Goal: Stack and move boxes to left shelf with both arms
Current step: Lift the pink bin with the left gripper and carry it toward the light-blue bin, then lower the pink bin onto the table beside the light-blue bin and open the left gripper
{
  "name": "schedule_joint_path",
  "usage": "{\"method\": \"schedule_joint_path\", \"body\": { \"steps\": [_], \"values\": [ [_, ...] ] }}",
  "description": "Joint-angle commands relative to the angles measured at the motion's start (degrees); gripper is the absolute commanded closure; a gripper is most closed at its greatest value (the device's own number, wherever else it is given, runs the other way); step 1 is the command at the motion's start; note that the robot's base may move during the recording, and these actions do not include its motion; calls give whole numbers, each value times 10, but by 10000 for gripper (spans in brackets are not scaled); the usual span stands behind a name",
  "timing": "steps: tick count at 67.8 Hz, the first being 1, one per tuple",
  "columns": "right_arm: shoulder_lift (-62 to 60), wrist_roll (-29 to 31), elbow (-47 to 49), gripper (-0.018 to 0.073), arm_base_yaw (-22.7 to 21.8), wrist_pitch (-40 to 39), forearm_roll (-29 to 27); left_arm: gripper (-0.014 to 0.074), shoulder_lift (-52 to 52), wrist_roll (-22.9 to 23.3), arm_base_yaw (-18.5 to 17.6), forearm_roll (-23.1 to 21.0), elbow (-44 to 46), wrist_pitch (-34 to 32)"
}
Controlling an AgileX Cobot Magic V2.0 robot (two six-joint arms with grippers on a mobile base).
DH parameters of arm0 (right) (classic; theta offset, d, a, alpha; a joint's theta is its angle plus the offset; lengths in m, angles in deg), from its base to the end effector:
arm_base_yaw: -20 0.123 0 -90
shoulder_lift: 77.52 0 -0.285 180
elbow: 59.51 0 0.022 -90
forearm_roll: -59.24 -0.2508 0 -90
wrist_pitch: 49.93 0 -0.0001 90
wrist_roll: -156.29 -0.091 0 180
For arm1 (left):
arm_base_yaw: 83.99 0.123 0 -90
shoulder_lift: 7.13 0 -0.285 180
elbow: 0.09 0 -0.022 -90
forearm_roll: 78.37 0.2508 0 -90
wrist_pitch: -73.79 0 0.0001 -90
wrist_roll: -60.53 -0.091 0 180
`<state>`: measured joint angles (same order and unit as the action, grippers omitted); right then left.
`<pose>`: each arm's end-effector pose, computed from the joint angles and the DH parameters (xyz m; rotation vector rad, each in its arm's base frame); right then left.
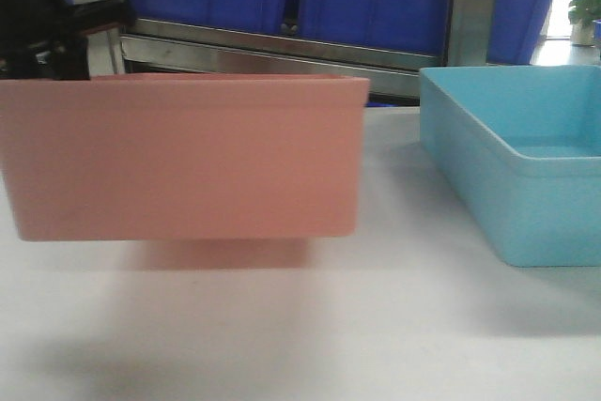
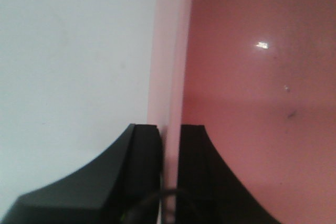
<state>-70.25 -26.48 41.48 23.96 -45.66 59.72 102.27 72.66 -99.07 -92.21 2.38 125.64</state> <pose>0.0570 0.0039 0.1963 -0.0225 1.5809 0.0849 0.3571 -0.1140 0.2570 -0.0877 2.8025 -0.4212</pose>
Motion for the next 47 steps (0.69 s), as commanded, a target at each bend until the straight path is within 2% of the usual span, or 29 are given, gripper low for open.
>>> {"method": "schedule_joint_path", "body": {
  "steps": [1, 6, 14, 33, 47],
  "values": [
    [-11, 5, 12, 503, -3, -50, 2, 598, -38, 28, -29, -29, -4, -71],
    [-11, 5, 12, 503, -3, -50, 2, 598, -38, 54, -46, -19, -25, -107],
    [-11, 5, 12, 503, -3, -50, 2, 598, -38, 54, -59, -13, -55, -147],
    [-11, 5, 12, 503, -3, -50, 2, 598, -32, 54, -61, -13, -90, -176],
    [-11, 5, 12, 503, -3, -50, 2, 598, -26, 64, -61, -33, -90, -179]
  ]
}}
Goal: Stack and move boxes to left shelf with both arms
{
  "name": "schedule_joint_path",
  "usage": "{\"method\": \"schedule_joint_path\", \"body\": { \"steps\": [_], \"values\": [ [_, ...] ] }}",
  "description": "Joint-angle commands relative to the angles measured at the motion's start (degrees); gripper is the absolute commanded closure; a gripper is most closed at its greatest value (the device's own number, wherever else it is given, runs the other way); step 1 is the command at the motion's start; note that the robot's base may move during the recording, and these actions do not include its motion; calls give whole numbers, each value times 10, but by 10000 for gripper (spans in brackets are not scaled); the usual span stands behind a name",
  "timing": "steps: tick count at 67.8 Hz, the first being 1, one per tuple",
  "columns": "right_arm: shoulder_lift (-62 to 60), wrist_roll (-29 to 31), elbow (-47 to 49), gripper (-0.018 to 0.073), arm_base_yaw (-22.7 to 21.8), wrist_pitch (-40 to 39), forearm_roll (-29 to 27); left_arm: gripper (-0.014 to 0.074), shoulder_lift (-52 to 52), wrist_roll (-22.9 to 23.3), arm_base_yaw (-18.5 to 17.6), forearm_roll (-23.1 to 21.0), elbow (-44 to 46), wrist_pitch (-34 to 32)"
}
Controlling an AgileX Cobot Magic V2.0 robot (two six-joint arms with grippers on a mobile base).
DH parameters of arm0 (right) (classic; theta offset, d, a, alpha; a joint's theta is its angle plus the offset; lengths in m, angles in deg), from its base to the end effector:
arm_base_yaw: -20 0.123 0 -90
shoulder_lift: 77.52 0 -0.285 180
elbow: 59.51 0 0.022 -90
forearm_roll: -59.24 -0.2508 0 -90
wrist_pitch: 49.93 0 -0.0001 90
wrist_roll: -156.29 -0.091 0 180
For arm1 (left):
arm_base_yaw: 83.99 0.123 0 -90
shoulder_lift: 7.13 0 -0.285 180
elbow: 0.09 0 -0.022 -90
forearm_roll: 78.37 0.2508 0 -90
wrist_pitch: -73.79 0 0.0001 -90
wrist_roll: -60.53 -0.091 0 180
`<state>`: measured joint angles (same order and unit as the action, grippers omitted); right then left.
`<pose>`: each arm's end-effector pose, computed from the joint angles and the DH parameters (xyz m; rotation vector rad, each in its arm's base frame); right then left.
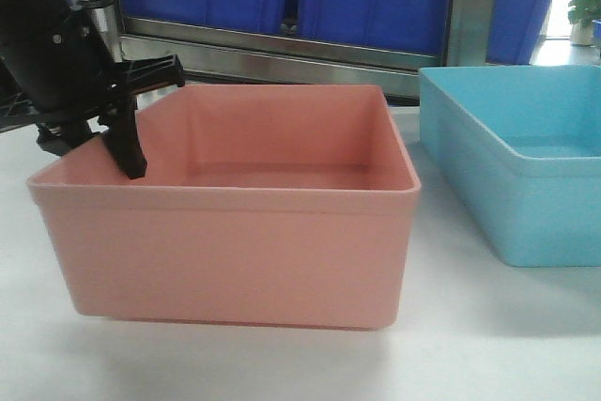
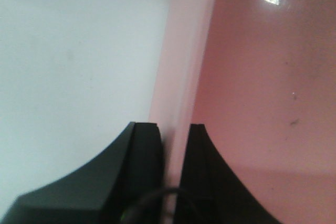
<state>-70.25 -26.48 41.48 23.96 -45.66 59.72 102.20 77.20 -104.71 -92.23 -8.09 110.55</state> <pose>0.0570 0.0039 0.1963 -0.0225 1.5809 0.0849 0.3392 -0.1423 0.2158 -0.1236 2.7379 -0.4476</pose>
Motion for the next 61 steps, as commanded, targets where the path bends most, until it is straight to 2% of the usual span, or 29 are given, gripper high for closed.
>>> {"method": "schedule_joint_path", "body": {
  "steps": [1, 27, 32, 41, 44, 52, 56, 61],
  "values": [
    [-11, 5, 12, 503, -3, -50, 2, 598, -24, 18, -4, -32, 14, -28],
    [-11, 5, 12, 503, -3, -50, 2, 596, -21, 18, -4, -32, 13, -21],
    [-11, 5, 12, 503, -3, -50, 2, 578, -21, 0, -4, -32, 13, -20],
    [-11, 5, 12, 503, -3, -50, 2, 423, -21, -3, -4, -32, 13, -14],
    [-11, 5, 12, 503, -3, -50, 2, 330, -22, -9, -4, -33, 13, -10],
    [-11, 5, 12, 503, -3, -50, 2, 150, -26, -13, -4, -36, 13, 1],
    [-11, 5, 12, 503, -3, -50, 2, 105, -30, -13, -4, -36, 16, 11],
    [-11, 5, 12, 503, -3, -50, 2, 94, -42, -23, -4, -36, 26, 25]
  ]
}}
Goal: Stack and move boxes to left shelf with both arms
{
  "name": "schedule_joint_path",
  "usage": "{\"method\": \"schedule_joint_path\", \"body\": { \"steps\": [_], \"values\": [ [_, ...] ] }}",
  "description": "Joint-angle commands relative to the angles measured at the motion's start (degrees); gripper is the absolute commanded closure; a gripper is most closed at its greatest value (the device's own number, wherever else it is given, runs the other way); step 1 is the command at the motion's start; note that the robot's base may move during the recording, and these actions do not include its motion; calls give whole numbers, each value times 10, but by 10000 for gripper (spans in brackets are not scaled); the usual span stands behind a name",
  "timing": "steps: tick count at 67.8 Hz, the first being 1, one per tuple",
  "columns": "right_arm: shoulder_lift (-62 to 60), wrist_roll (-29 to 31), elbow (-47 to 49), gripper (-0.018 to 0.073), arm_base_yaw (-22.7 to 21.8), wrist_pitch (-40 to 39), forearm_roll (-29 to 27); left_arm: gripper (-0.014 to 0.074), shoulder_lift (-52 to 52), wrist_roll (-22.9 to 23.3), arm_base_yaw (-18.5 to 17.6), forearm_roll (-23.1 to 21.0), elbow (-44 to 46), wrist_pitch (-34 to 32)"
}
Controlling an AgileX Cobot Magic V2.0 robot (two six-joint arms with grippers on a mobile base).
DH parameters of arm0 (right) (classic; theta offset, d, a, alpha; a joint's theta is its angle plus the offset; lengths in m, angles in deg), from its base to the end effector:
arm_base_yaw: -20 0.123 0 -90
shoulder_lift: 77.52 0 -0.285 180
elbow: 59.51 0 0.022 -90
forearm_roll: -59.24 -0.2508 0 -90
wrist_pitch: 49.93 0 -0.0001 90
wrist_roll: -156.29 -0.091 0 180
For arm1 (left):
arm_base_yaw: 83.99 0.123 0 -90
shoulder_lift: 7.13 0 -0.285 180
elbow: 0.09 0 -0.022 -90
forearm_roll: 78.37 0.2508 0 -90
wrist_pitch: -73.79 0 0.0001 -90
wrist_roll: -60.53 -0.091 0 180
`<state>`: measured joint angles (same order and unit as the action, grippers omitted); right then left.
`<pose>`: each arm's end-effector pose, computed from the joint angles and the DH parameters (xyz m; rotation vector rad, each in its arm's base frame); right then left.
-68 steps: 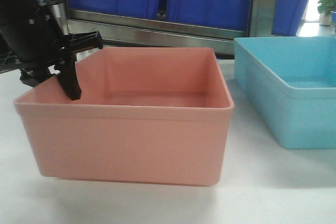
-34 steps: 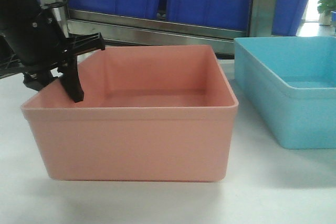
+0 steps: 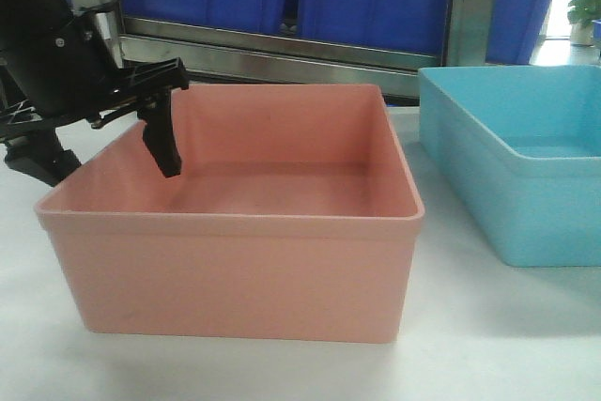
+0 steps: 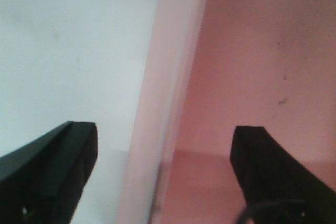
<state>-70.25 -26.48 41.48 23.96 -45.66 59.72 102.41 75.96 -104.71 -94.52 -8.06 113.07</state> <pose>0.0570 0.0039 0.1963 -0.0225 1.5809 0.0849 0.3355 -0.1441 0.2136 -0.1254 2.7865 -0.4737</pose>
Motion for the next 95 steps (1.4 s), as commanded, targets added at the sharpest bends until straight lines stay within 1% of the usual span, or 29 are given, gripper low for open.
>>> {"method": "schedule_joint_path", "body": {
  "steps": [1, 9, 17, 22, 27, 31, 34, 39, 47, 51, 63, 70, 76, 81, 88, 95],
  "values": [
    [-11, 5, 12, 503, -3, -50, 2, 94, -48, -19, -4, -13, 27, 1],
    [-11, 5, 12, 503, -3, -50, 2, 94, -85, -51, -4, -13, 45, 11],
    [-11, 5, 12, 503, -3, -50, 2, 99, -139, -117, -4, -13, 51, 11],
    [-11, 5, 12, 503, -3, -50, 2, 124, -174, -154, -4, -7, 50, 18],
    [-11, 5, 12, 503, -3, -50, 2, 181, -209, -179, -4, 6, 46, 29],
    [-11, 5, 12, 503, -3, -50, 2, 246, -239, -199, -4, 13, 31, 28],
    [-11, 5, 12, 503, -3, -50, 2, 316, -264, -210, -4, 21, 13, 21],
    [-11, 5, 12, 503, -3, -50, 2, 423, -309, -212, -4, 38, -28, 6],
    [-11, 5, 12, 503, -3, -58, 2, 559, -380, -212, -2, 51, -101, -28],
    [-11, 5, 12, 503, -3, -67, 2, 610, -422, -212, 1, 52, -145, -52],
    [-11, 5, 15, 503, -3, -97, 2, 603, -521, -212, 1, 53, -246, -131],
    [-8, 5, 47, 503, -3, -96, 1, 603, -567, -212, 1, 53, -296, -192],
    [14, 5, 93, 503, -3, -91, 2, 603, -603, -212, 1, 54, -335, -236],
    [57, 5, 142, 503, -3, -75, 2, 603, -621, -212, 1, 54, -358, -265],
    [141, 5, 222, 503, -3, -59, 2, 605, -626, -212, 1, 54, -372, -275],
    [238, 5, 316, 503, -3, -25, 2, 605, -625, -212, 1, 54, -372, -276]
  ]
}}
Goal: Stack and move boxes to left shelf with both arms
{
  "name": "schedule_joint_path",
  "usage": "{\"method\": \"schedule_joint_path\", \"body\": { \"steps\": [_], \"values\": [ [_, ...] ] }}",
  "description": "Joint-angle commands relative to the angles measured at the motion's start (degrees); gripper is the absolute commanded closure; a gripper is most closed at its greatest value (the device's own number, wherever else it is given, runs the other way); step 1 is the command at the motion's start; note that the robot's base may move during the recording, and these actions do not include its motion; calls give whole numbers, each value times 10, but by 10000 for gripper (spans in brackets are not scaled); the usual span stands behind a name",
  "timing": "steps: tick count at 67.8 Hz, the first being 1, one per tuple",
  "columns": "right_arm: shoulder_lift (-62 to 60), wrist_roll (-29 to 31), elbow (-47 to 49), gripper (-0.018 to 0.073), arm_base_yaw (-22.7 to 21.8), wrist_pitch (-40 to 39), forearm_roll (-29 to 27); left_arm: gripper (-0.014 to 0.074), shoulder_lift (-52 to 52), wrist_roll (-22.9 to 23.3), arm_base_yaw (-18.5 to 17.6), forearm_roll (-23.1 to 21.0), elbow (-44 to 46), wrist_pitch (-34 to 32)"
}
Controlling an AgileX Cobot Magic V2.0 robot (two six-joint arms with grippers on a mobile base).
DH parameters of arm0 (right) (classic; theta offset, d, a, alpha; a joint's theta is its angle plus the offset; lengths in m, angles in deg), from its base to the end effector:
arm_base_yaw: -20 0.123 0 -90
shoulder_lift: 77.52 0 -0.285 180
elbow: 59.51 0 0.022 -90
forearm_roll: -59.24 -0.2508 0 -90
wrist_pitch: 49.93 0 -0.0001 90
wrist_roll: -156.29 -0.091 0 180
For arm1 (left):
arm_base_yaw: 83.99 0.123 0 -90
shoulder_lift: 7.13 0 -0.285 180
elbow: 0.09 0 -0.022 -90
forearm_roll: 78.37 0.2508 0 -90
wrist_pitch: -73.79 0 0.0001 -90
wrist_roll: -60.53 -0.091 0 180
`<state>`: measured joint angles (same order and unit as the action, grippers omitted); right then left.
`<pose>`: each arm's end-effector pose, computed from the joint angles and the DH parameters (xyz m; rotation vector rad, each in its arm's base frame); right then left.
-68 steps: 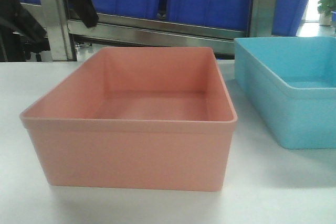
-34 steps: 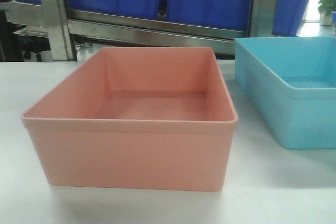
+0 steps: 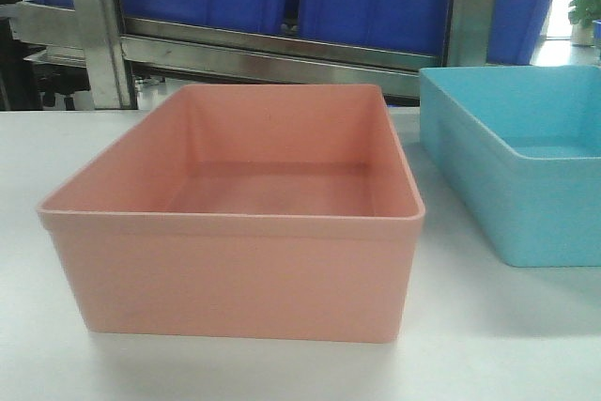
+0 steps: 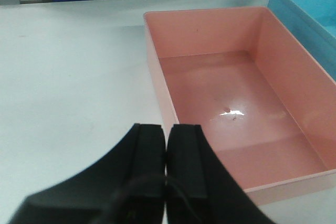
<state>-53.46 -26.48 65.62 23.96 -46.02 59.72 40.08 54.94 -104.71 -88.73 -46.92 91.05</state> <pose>0.0718 0.0049 0.3202 -0.0206 1.4463 0.0890 0.1319 -0.0551 0.3037 0.3140 1.9272 -0.3415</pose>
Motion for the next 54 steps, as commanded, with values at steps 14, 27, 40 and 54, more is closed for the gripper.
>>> {"method": "schedule_joint_path", "body": {
  "steps": [14, 27, 40, 54],
  "values": [
    [268, 5, 263, 501, -3, 87, 2, 605, -2, -1, 1, 11, 17, -58],
    [421, 5, 401, 254, -3, 213, 20, 605, -2, -1, 1, 11, 17, -56],
    [511, 5, 492, -16, -7, 315, 56, 605, -2, -1, 1, 11, 17, -54],
    [574, 23, 556, -10, -87, 446, 57, 605, -2, -1, 1, 11, 17, -48]
  ]
}}
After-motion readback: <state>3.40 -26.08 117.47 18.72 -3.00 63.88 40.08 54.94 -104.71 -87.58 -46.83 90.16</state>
